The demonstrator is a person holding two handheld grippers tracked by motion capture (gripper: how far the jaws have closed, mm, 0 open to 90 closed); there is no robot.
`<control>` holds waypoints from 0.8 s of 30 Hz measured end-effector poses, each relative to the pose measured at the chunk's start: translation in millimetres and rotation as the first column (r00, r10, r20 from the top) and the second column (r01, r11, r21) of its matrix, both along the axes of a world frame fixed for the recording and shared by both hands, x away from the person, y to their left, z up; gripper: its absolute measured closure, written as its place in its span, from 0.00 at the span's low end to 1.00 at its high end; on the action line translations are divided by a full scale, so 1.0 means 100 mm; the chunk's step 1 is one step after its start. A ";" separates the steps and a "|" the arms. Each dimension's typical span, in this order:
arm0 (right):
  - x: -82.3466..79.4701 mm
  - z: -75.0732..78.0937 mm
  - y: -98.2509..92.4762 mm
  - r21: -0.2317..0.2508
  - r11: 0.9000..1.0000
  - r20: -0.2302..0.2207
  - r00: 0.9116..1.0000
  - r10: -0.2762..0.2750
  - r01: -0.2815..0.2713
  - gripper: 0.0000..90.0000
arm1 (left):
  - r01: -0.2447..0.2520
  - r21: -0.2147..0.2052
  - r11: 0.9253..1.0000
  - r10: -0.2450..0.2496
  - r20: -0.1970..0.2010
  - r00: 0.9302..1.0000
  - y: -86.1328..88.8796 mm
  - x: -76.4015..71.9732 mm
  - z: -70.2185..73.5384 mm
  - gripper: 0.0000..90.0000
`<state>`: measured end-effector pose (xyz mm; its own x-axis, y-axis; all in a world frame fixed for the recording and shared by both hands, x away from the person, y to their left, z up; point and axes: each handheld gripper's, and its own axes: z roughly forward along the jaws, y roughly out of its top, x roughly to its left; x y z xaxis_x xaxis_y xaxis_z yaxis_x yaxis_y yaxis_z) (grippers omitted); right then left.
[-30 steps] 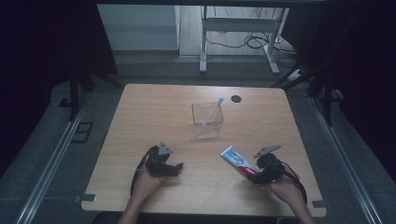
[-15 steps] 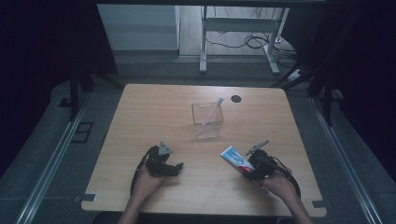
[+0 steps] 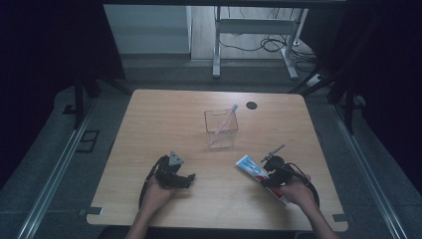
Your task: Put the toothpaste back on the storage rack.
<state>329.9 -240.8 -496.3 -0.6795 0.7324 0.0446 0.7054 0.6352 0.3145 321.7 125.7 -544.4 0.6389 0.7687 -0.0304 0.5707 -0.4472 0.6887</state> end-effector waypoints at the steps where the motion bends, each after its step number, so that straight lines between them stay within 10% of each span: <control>1: 0.00 0.00 0.00 0.003 1.000 -0.002 1.000 -0.002 0.002 0.78 | 0.000 0.000 1.000 0.000 0.000 1.000 0.00 0.00 0.00 0.15; 24: -0.01 0.26 -0.12 0.113 0.993 0.042 0.999 0.011 -0.016 0.80 | 0.004 0.005 1.000 -0.004 -0.001 1.000 0.00 0.00 0.00 0.15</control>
<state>328.7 -252.6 -470.1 -0.6922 0.7149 0.0985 0.6820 0.6033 0.4134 321.9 126.0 -544.1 0.6417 0.7664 -0.0273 0.5699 -0.4528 0.6857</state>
